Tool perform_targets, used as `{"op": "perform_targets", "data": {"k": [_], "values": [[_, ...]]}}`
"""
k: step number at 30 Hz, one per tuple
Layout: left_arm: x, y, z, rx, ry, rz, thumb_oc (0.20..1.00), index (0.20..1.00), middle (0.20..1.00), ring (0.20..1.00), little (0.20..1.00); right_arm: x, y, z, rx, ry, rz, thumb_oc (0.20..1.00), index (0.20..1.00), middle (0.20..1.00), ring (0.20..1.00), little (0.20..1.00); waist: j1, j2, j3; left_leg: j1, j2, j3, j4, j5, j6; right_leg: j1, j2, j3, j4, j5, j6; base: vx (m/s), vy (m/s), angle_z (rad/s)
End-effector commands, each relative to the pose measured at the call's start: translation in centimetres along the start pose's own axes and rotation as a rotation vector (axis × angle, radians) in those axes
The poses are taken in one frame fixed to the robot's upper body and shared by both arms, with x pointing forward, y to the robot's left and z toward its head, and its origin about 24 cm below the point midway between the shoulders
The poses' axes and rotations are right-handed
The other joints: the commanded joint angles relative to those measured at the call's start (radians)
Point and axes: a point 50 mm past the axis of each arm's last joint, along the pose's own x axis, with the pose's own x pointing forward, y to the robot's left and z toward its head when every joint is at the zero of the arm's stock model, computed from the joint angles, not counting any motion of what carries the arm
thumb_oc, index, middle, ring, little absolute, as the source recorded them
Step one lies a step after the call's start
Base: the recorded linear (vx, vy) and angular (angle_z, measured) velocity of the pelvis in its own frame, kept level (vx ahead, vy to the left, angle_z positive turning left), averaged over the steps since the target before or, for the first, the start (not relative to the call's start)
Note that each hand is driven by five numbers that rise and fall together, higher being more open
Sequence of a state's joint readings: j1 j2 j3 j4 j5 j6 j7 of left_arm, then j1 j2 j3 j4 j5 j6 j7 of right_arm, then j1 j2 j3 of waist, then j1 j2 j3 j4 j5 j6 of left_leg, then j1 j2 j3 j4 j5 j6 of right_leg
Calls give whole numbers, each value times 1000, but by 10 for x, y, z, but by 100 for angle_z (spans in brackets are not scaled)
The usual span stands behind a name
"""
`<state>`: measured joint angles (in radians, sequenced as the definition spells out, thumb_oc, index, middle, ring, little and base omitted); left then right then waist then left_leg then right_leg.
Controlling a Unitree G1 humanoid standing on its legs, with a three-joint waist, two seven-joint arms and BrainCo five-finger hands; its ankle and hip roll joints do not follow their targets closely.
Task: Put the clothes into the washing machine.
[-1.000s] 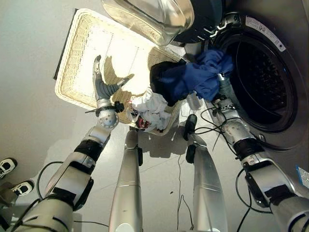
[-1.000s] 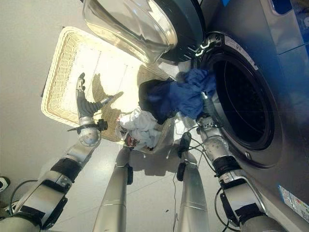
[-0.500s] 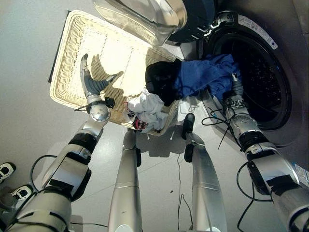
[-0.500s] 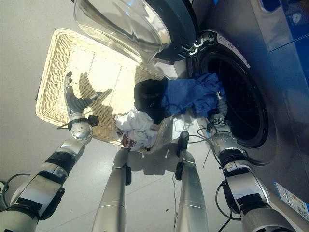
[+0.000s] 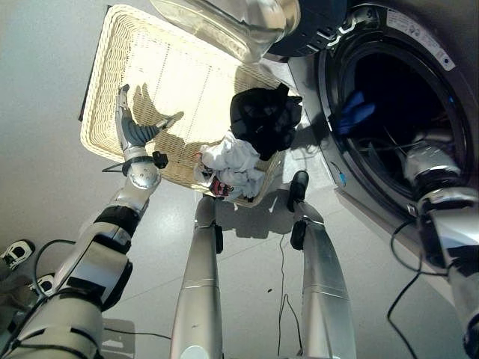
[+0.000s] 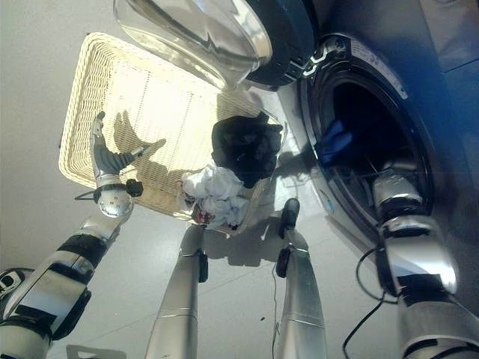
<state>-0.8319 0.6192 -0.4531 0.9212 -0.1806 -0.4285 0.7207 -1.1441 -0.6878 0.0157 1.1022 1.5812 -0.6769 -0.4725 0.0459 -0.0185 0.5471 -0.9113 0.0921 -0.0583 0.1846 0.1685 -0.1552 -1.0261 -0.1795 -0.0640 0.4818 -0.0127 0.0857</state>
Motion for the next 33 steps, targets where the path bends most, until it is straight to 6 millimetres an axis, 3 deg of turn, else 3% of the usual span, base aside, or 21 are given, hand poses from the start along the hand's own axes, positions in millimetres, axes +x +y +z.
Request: {"op": "perform_targets", "data": {"k": [1,4,6,9,10,11,12,13,14,15,19,23,28,33], "values": [[21,17,17,-84,-30,91,1000,1000,1000,1000,1000,5,56,71,-7,-279,276,1000,1000,1000,1000,1000,-40,26,-27,-54,-22,16,120,-80,67,53,45,-38,-141,111,7,0,0,0],[27,17,24,-74,-57,67,1000,1000,1000,1000,1000,9,55,64,-83,-213,339,1000,1000,1000,1000,1000,-40,18,-27,-52,-26,12,122,-84,69,56,45,-40,-145,112,7,0,0,0],[26,8,31,-3,-126,9,1000,1000,1000,1000,1000,13,44,53,-151,-159,338,1000,1000,1000,1000,1000,-37,18,-27,-44,-28,12,124,-89,70,62,42,-44,-142,111,10,0,0,0],[27,0,38,57,-184,-39,1000,1000,1000,1000,1000,14,44,50,-205,-154,365,1000,1000,1000,1000,1000,-33,19,-27,-43,-32,10,126,-90,72,64,39,-48,-145,113,9,-1,-2,2],[21,-19,52,160,-304,-144,1000,1000,1000,1000,1000,7,48,32,-424,-134,404,1000,1000,1000,1000,1000,-27,23,-27,-48,-39,9,124,-87,73,63,34,-54,-151,122,12,-9,-7,5],[19,-26,58,227,-367,-205,1000,1000,1000,1000,1000,3,52,24,-615,-161,433,1000,1000,1000,1000,1000,-24,24,-27,-47,-44,8,123,-87,76,63,32,-58,-154,126,13,0,0,0],[19,-27,59,238,-377,-216,1000,1000,1000,1000,1000,2,53,22,-650,-168,433,1000,1000,1000,1000,1000,-24,25,-27,-47,-44,7,123,-87,77,63,32,-58,-155,127,13,0,0,0],[15,-39,67,289,-444,-291,1000,1000,1000,1000,1000,0,55,13,-908,-213,443,1000,1000,1000,1000,1000,-20,26,-27,-51,-46,6,120,-84,79,61,30,-61,-160,133,16,0,0,0],[14,-41,68,302,-455,-305,1000,1000,1000,1000,1000,-1,56,12,-943,-229,443,1000,1000,1000,1000,1000,-20,27,-27,-52,-46,6,120,-84,79,60,30,-61,-161,133,17,-34,13,1],[13,-53,79,367,-521,-446,1000,1000,1000,1000,1000,-2,58,4,-1345,-334,458,1000,1000,1000,1000,1000,-19,29,-27,-52,-46,12,117,-81,84,59,27,-68,-162,138,19,0,0,0],[10,-69,93,444,-584,-614,1000,1000,1000,1000,1000,-9,73,-6,-1621,-430,490,1000,1000,1000,1000,1000,-20,35,-27,-54,-43,18,115,-77,89,56,28,-71,-159,139,20,-10,18,1],[8,-89,112,493,-596,-779,1000,1000,1000,1000,1000,-25,80,-26,-1727,-459,545,1000,1000,1000,1000,1000,-30,39,-27,-55,-34,31,105,-75,91,48,29,-69,-157,135,25,-26,43,3],[1,-114,126,538,-557,-913,1000,1000,1000,1000,1000,-40,76,-49,-1720,-443,605,1000,1000,1000,1000,1000,-51,32,-27,-54,-30,42,91,-75,91,44,36,-56,-169,139,33,-14,12,2],[6,-118,132,581,-561,-845,1000,1000,1000,1000,1000,-53,75,-63,-1669,-446,667,1000,1000,1000,1000,1000,-67,18,-27,-61,-24,46,89,-77,87,37,42,-47,-174,141,36,0,0,0]]}}
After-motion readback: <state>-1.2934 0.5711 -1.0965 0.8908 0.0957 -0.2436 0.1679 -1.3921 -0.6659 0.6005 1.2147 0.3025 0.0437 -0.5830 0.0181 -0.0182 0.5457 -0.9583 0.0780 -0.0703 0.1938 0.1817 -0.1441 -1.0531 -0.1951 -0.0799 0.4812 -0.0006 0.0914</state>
